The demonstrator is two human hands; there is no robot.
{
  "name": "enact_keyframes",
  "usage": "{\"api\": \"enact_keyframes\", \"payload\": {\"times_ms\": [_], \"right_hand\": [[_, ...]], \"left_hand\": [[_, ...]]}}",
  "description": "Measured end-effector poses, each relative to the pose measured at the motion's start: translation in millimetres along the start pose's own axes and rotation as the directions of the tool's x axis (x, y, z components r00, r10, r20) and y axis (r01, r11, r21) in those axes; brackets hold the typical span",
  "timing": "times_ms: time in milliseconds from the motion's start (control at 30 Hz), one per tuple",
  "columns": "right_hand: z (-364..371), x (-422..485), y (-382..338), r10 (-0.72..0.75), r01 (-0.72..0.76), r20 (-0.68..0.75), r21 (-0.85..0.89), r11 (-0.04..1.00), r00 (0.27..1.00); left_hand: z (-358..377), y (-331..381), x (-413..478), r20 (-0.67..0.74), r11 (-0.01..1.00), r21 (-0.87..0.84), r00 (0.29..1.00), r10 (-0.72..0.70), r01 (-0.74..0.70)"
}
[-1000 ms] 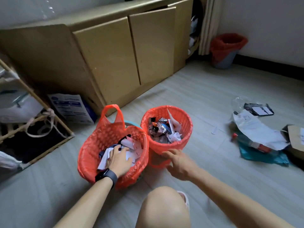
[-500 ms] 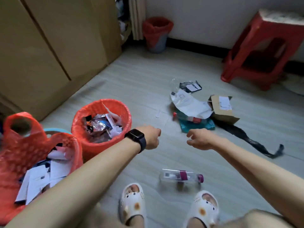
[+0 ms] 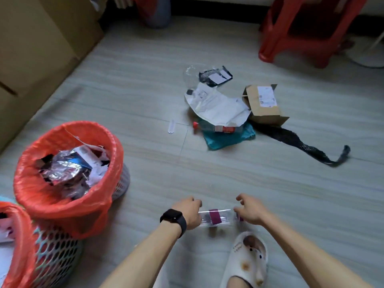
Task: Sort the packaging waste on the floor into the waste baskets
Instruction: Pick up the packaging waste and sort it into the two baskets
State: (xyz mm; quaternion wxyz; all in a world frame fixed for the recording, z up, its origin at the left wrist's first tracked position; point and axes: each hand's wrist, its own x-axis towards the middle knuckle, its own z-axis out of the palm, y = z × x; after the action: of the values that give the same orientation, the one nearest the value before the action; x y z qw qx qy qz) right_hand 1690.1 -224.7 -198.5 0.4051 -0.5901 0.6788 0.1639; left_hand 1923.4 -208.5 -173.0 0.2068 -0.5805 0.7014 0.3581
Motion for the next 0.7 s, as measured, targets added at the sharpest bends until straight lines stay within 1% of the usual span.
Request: {"api": "enact_keyframes", "payload": {"times_ms": [133, 267, 367, 433, 500, 533, 600, 700], "right_hand": [[-6, 41, 3, 0.024, -0.02, -0.047, 0.082, 0.996, 0.999], [-20, 87, 0, 0.047, -0.033, -0.123, 0.112, 0.993, 0.991], [-36, 125, -8, 0.034, -0.022, -0.192, 0.063, 0.998, 0.981], [-48, 148, -17, 0.006, 0.004, -0.257, 0.036, 0.999, 0.966], [-59, 168, -31, -0.067, 0.067, -0.352, -0.011, 0.998, 0.933], [-64, 181, -37, -0.108, 0.098, -0.383, -0.047, 0.994, 0.917], [-70, 200, -48, -0.173, 0.135, -0.406, -0.121, 0.983, 0.897], [-70, 209, -60, -0.233, 0.141, -0.449, -0.229, 0.963, 0.863]], "left_hand": [[-6, -13, 43, 0.019, 0.998, -0.056, 0.999, -0.034, 0.035], [-20, -27, 92, 0.014, 0.995, -0.049, 0.997, -0.082, 0.083], [-31, -33, 128, -0.056, 0.993, -0.05, 0.993, -0.106, 0.103], [-38, -33, 149, -0.15, 0.995, -0.059, 0.984, -0.095, 0.087], [-46, -31, 164, -0.248, 0.998, -0.041, 0.967, -0.066, 0.057], [-49, -32, 175, -0.273, 0.998, -0.031, 0.96, -0.056, 0.05], [-52, -34, 189, -0.269, 0.999, -0.009, 0.962, -0.052, 0.051], [-52, -37, 195, -0.266, 0.998, 0.05, 0.964, -0.027, 0.042]]}}
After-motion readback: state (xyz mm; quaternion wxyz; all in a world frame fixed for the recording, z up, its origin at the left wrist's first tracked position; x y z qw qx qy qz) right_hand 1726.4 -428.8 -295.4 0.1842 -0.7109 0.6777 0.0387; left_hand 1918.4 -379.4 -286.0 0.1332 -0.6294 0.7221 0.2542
